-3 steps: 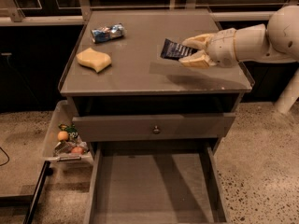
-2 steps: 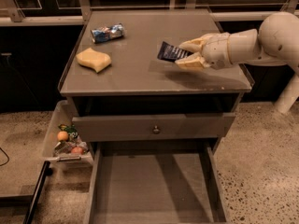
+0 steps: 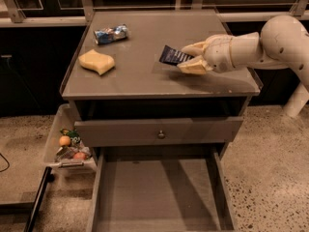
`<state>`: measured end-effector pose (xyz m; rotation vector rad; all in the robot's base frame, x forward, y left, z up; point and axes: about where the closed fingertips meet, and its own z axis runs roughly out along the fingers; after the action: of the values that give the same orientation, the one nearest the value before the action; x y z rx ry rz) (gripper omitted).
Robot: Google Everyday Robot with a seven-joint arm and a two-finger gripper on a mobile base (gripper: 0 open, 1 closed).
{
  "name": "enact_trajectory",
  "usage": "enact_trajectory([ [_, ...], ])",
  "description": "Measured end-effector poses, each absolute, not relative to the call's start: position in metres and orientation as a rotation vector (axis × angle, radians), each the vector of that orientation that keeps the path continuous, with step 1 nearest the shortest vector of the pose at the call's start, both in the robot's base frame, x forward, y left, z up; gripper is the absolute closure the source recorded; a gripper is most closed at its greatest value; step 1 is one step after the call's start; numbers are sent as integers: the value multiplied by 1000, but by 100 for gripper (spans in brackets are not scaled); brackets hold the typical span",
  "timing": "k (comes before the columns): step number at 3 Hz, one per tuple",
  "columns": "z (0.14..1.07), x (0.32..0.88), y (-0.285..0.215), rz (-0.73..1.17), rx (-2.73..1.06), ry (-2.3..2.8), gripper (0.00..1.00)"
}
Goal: Pick rxbar blueberry from middle drawer and place on counter
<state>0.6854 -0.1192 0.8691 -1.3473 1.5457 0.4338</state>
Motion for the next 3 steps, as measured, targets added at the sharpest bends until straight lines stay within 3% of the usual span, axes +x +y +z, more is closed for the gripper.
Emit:
enact_trajectory([
  [3, 869, 685, -119, 434, -1347, 1546, 11],
])
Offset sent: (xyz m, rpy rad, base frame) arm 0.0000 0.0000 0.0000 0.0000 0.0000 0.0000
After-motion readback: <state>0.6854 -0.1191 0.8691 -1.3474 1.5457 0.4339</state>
